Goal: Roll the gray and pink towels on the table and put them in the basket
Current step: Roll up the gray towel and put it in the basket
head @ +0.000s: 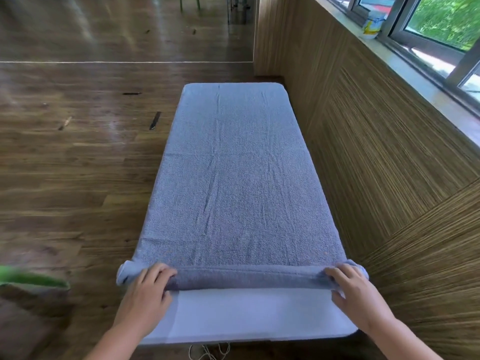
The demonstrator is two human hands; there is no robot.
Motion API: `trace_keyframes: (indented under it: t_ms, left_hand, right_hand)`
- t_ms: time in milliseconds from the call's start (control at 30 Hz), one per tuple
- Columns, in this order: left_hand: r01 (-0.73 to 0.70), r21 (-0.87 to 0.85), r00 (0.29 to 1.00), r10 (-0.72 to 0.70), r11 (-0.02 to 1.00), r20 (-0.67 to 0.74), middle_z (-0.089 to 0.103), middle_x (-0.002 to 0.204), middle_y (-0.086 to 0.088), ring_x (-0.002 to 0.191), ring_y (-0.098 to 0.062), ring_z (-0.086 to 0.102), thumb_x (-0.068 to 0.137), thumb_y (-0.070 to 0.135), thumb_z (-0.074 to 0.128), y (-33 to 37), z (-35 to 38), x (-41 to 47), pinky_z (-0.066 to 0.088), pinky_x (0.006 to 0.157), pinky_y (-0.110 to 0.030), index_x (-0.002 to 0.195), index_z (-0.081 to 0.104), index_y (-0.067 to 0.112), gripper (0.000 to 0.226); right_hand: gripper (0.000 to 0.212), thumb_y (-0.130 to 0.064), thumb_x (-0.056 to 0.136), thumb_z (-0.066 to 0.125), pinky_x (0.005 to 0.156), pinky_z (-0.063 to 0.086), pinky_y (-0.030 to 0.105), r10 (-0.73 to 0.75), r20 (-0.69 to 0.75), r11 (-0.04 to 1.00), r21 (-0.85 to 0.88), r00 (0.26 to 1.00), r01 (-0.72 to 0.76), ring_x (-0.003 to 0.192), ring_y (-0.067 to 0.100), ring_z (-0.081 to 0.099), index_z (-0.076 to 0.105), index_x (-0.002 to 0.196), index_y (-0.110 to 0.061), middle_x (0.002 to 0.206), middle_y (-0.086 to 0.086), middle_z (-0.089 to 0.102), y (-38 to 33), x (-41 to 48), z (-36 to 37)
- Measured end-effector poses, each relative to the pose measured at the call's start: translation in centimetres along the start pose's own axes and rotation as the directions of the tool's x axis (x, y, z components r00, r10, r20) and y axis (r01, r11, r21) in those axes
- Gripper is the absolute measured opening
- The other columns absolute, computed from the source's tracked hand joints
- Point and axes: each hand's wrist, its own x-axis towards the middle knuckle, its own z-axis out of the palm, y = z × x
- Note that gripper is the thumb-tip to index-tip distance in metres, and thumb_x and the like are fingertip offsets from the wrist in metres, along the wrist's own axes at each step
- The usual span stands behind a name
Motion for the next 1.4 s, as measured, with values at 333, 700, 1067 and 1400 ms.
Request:
trace_keyframes:
  t_ms: [333,700,1067,1400]
  left_hand:
    - [0.042,0.105,0.999,-0.042,0.994,0.000,0.058,0.081,0.019,0.086,-0.014,0.051,0.073,0.035,0.039,-1.4,-0.5,0.8,0.045,0.072,-0.038,0.080,0.062,0.035,0.023]
    - [0.169,-0.044,0.985,-0.171,0.985,-0.038,0.051,0.095,0.012,0.088,-0.022,0.056,0.089,0.027,0.063,-2.8,-1.8,3.1,0.046,0.065,-0.037,0.089,0.060,0.032,0.006]
    - [0.080,0.127,0.993,-0.090,0.989,0.073,0.062,0.094,0.020,0.096,-0.015,0.048,0.073,0.038,0.040,-3.7,-2.1,1.8,0.039,0.067,-0.035,0.090,0.067,0.034,0.033]
    - [0.207,0.048,0.978,-0.208,0.977,0.014,0.039,0.097,0.012,0.085,-0.018,0.051,0.083,0.020,0.067,-3.0,-2.6,2.8,0.046,0.065,-0.036,0.098,0.065,0.031,0.018]
  right_hand:
    - [0.013,-0.033,0.088,0.059,0.061,0.033,0.028,-0.009,0.156,0.985,-0.169,0.988,0.036,0.086,0.010,0.050,0.064,0.098,-0.039,0.086,-0.020,0.054,-0.7,2.1,-1.8]
    - [0.009,-0.026,0.094,0.051,0.062,0.047,0.030,0.174,0.074,0.983,-0.080,0.982,-0.168,0.078,0.019,0.057,0.057,0.100,-0.030,0.101,-0.007,0.051,0.3,4.0,-2.0]
    - [0.019,-0.023,0.064,0.079,0.056,0.049,0.027,-0.068,0.041,0.978,-0.193,0.997,0.075,0.069,0.012,0.036,0.065,0.073,-0.032,0.069,-0.017,0.052,2.0,2.5,-1.3]
    - [0.016,-0.025,0.091,0.055,0.066,0.047,0.032,0.121,0.132,0.990,-0.094,0.984,-0.109,0.082,0.019,0.060,0.067,0.099,-0.032,0.095,-0.009,0.043,0.6,5.3,-2.7]
